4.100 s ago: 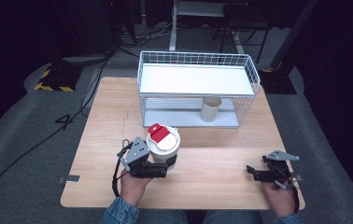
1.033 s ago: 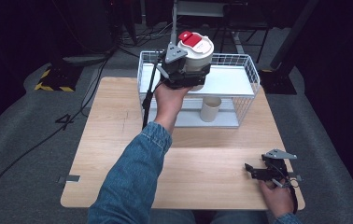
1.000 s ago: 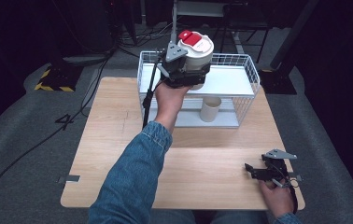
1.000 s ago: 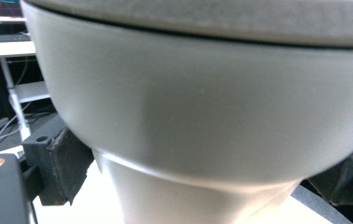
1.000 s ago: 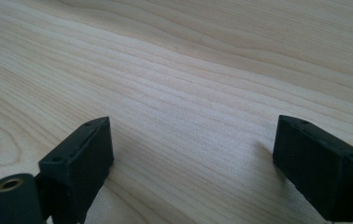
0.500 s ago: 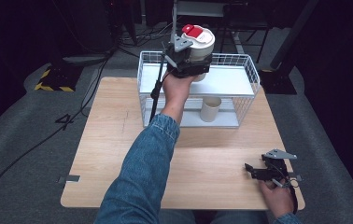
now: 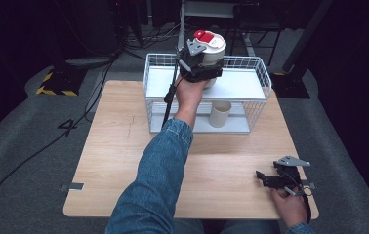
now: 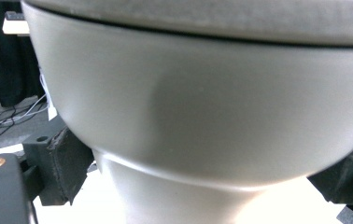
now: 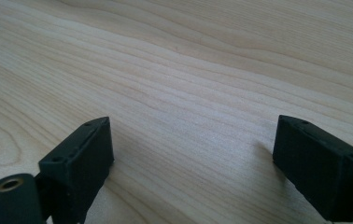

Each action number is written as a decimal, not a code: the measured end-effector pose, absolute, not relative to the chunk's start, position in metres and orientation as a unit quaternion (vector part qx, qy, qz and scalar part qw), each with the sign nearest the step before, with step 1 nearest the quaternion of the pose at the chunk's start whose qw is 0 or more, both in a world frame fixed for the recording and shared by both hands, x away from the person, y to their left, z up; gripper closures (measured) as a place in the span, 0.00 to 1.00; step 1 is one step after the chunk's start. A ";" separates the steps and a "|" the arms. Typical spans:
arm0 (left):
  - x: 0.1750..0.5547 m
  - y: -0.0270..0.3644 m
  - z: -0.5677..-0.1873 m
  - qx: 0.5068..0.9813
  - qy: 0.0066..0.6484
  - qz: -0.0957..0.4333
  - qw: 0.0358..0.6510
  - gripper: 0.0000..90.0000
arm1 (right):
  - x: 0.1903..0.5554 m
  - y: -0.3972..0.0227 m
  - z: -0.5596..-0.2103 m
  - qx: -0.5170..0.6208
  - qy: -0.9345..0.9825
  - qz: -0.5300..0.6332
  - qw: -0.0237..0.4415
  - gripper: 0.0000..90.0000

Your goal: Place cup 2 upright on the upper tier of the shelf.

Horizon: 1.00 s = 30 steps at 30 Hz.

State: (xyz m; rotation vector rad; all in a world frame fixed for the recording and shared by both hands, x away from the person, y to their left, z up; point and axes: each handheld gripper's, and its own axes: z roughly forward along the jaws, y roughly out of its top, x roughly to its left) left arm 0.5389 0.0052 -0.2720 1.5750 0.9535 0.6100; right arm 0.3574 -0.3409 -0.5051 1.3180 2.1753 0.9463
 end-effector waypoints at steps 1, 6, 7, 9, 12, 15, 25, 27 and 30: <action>0.540 0.005 -0.273 0.670 0.406 0.259 0.564 0.10 | 0.357 -0.341 -0.505 0.475 0.783 0.341 0.212 0.14; 0.542 0.000 -0.277 0.675 0.409 0.258 0.557 0.10 | 0.357 -0.341 -0.505 0.475 0.783 0.341 0.212 0.14; 0.542 -0.001 -0.278 0.676 0.409 0.256 0.557 0.10 | 0.357 -0.341 -0.505 0.475 0.783 0.341 0.212 0.14; 0.543 -0.003 -0.280 0.677 0.411 0.254 0.555 0.10 | 0.357 -0.341 -0.505 0.475 0.783 0.341 0.212 0.14; 0.544 -0.004 -0.282 0.678 0.414 0.253 0.552 0.10 | 0.357 -0.341 -0.505 0.475 0.783 0.341 0.212 0.14; 0.545 -0.005 -0.284 0.681 0.416 0.252 0.547 0.10 | 0.357 -0.341 -0.505 0.474 0.783 0.341 0.212 0.14; 0.545 -0.008 -0.286 0.684 0.412 0.258 0.543 0.10 | 0.357 -0.341 -0.505 0.474 0.783 0.341 0.212 0.14; 0.543 -0.009 -0.287 0.686 0.405 0.265 0.542 0.10 | 0.357 -0.341 -0.505 0.474 0.783 0.341 0.212 0.14; 0.542 -0.009 -0.287 0.686 0.404 0.267 0.543 0.10 | 0.357 -0.341 -0.505 0.474 0.783 0.341 0.212 0.14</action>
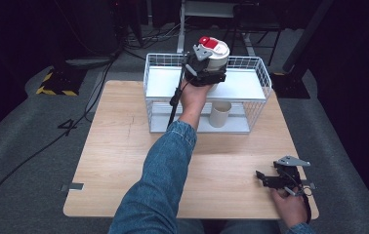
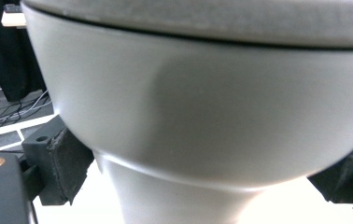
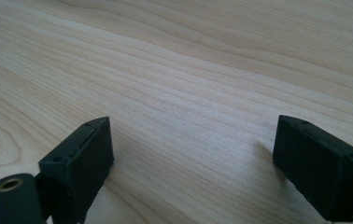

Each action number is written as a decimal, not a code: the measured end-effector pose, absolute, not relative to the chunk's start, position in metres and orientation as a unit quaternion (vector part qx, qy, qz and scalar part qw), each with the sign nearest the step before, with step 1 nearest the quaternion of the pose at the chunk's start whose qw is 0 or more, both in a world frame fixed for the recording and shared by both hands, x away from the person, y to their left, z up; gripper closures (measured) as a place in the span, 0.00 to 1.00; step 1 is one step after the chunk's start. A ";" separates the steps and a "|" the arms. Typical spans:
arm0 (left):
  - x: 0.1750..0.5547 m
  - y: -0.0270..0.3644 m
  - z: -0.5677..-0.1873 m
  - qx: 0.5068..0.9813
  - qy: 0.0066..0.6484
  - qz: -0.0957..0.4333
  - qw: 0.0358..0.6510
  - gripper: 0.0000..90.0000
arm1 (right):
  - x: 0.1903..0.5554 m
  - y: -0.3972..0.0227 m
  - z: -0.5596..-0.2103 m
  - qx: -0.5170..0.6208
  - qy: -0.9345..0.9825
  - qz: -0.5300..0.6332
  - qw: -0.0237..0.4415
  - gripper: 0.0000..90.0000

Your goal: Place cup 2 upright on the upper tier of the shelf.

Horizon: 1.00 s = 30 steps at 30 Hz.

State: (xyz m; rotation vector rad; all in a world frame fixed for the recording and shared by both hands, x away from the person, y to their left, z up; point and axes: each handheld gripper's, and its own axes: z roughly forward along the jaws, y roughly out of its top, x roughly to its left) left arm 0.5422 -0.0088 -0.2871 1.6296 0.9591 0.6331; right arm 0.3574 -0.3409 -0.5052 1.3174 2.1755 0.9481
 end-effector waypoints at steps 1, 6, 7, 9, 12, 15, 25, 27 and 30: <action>0.542 -0.008 -0.288 0.685 0.404 0.266 0.545 0.10 | 0.357 -0.341 -0.505 0.475 0.783 0.341 0.212 0.14; 0.543 -0.008 -0.288 0.685 0.402 0.267 0.546 0.10 | 0.357 -0.341 -0.505 0.474 0.783 0.341 0.212 0.14; 0.543 -0.008 -0.288 0.684 0.403 0.266 0.546 0.10 | 0.357 -0.341 -0.505 0.474 0.783 0.341 0.212 0.14; 0.543 -0.009 -0.289 0.683 0.404 0.267 0.547 0.10 | 0.357 -0.341 -0.505 0.474 0.783 0.341 0.212 0.14; 0.543 -0.009 -0.289 0.682 0.405 0.266 0.548 0.10 | 0.357 -0.341 -0.505 0.474 0.783 0.341 0.212 0.14; 0.543 -0.008 -0.288 0.684 0.405 0.264 0.546 0.09 | 0.357 -0.341 -0.505 0.474 0.783 0.341 0.212 0.14; 0.532 0.002 -0.281 0.682 0.394 0.276 0.551 0.01 | 0.357 -0.341 -0.505 0.475 0.783 0.341 0.212 0.14; 0.528 0.005 -0.281 0.686 0.389 0.272 0.552 0.01 | 0.357 -0.341 -0.505 0.475 0.783 0.341 0.212 0.14; 0.523 0.008 -0.281 0.686 0.387 0.268 0.556 0.01 | 0.357 -0.341 -0.505 0.475 0.783 0.341 0.212 0.14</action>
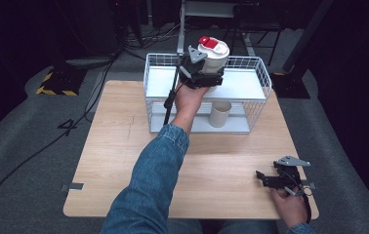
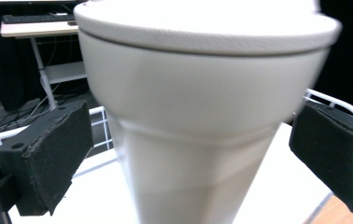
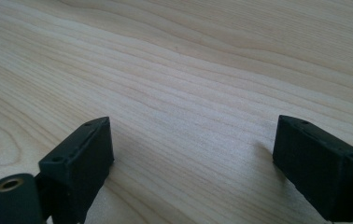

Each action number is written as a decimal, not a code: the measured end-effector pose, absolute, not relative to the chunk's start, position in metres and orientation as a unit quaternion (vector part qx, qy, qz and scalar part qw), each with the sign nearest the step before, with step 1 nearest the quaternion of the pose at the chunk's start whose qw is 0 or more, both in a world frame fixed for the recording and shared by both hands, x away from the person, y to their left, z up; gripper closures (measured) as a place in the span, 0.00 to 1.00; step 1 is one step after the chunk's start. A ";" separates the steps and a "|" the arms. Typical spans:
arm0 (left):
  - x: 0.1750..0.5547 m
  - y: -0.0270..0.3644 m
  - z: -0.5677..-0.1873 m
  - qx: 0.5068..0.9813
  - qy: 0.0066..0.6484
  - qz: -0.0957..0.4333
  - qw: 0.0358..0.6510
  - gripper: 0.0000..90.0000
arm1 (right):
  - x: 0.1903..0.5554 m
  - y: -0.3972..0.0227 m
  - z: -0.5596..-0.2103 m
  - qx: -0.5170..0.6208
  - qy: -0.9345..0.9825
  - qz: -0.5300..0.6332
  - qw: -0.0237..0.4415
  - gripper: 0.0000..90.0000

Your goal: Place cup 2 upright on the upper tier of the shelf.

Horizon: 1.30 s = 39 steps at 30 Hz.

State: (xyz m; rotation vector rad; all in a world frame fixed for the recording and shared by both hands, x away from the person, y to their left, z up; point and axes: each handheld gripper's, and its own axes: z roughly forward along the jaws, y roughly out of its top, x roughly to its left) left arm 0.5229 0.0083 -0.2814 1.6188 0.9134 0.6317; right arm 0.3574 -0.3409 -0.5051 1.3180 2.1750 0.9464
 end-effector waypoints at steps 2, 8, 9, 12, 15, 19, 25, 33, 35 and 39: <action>0.518 0.013 -0.281 0.688 0.384 0.265 0.556 0.01 | 0.357 -0.341 -0.505 0.474 0.783 0.341 0.212 0.14; 0.501 0.029 -0.278 0.690 0.383 0.263 0.555 0.01 | 0.357 -0.341 -0.505 0.474 0.784 0.341 0.213 0.14; 0.495 0.034 -0.276 0.691 0.381 0.261 0.556 0.01 | 0.357 -0.341 -0.505 0.474 0.784 0.341 0.213 0.14; 0.487 0.039 -0.275 0.692 0.378 0.260 0.557 0.01 | 0.357 -0.341 -0.505 0.475 0.783 0.341 0.212 0.14; 0.469 0.048 -0.274 0.693 0.370 0.261 0.561 0.01 | 0.357 -0.341 -0.505 0.474 0.784 0.340 0.211 0.14; 0.450 0.057 -0.273 0.695 0.362 0.253 0.566 0.01 | 0.358 -0.341 -0.505 0.474 0.785 0.341 0.210 0.14; 0.420 0.076 -0.273 0.696 0.357 0.252 0.570 0.01 | 0.358 -0.341 -0.505 0.474 0.785 0.341 0.210 0.14; 0.395 0.095 -0.276 0.700 0.356 0.255 0.564 0.01 | 0.358 -0.341 -0.505 0.473 0.785 0.341 0.210 0.14; 0.388 0.100 -0.277 0.703 0.355 0.257 0.561 0.01 | 0.358 -0.341 -0.505 0.473 0.785 0.341 0.210 0.14; 0.372 0.113 -0.281 0.710 0.352 0.255 0.554 0.01 | 0.358 -0.341 -0.505 0.473 0.785 0.341 0.209 0.14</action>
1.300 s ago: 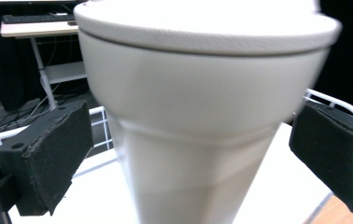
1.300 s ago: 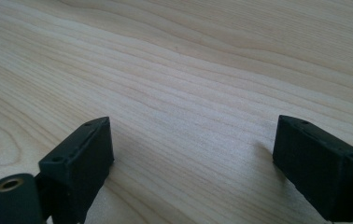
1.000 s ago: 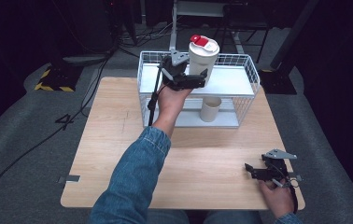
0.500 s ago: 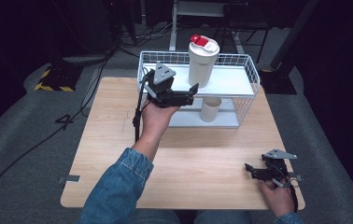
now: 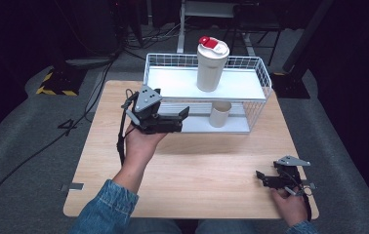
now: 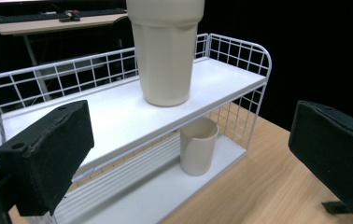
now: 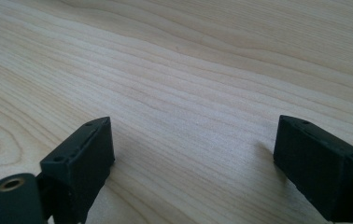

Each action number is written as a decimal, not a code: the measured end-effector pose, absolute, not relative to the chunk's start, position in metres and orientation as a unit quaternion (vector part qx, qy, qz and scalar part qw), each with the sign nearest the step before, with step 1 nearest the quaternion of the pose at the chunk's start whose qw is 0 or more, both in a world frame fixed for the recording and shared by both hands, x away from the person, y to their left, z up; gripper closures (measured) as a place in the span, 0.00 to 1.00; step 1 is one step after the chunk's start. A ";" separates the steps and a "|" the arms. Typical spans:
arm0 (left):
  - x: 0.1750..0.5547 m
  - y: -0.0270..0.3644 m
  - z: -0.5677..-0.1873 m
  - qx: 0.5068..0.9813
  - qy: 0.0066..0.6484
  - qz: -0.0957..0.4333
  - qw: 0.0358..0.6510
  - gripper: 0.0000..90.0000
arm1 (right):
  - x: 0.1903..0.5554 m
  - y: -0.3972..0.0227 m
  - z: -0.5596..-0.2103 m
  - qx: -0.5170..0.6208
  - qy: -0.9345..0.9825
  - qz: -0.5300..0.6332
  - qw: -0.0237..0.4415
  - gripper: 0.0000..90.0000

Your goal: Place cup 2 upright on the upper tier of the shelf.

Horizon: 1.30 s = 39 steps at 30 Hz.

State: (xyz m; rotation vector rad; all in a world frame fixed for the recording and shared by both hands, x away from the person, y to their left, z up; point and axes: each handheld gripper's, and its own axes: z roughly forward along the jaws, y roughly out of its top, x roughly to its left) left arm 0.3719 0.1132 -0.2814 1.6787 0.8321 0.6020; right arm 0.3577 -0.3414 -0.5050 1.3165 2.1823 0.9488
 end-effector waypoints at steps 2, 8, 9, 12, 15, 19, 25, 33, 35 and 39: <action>0.366 0.119 -0.284 0.712 0.351 0.253 0.553 0.01 | 0.358 -0.341 -0.505 0.473 0.785 0.341 0.209 0.14; 0.350 0.134 -0.298 0.726 0.344 0.251 0.540 0.01 | 0.358 -0.341 -0.505 0.473 0.785 0.341 0.209 0.14; 0.349 0.137 -0.301 0.730 0.343 0.246 0.538 0.01 | 0.358 -0.341 -0.505 0.473 0.785 0.341 0.209 0.14; 0.346 0.149 -0.315 0.735 0.352 0.224 0.535 0.01 | 0.358 -0.341 -0.505 0.474 0.784 0.341 0.209 0.14; 0.344 0.157 -0.325 0.737 0.358 0.221 0.529 0.01 | 0.358 -0.342 -0.505 0.474 0.785 0.342 0.209 0.14; 0.340 0.167 -0.338 0.743 0.363 0.221 0.517 0.01 | 0.358 -0.342 -0.505 0.473 0.785 0.342 0.209 0.14; 0.333 0.182 -0.358 0.761 0.360 0.191 0.505 0.02 | 0.358 -0.341 -0.505 0.474 0.784 0.341 0.209 0.14; 0.321 0.195 -0.391 0.753 0.392 0.186 0.494 0.02 | 0.358 -0.342 -0.505 0.473 0.785 0.342 0.209 0.14; 0.320 0.198 -0.397 0.754 0.398 0.182 0.490 0.02 | 0.358 -0.342 -0.505 0.473 0.785 0.342 0.209 0.14; 0.316 0.201 -0.414 0.763 0.409 0.169 0.471 0.03 | 0.358 -0.342 -0.505 0.473 0.785 0.342 0.209 0.14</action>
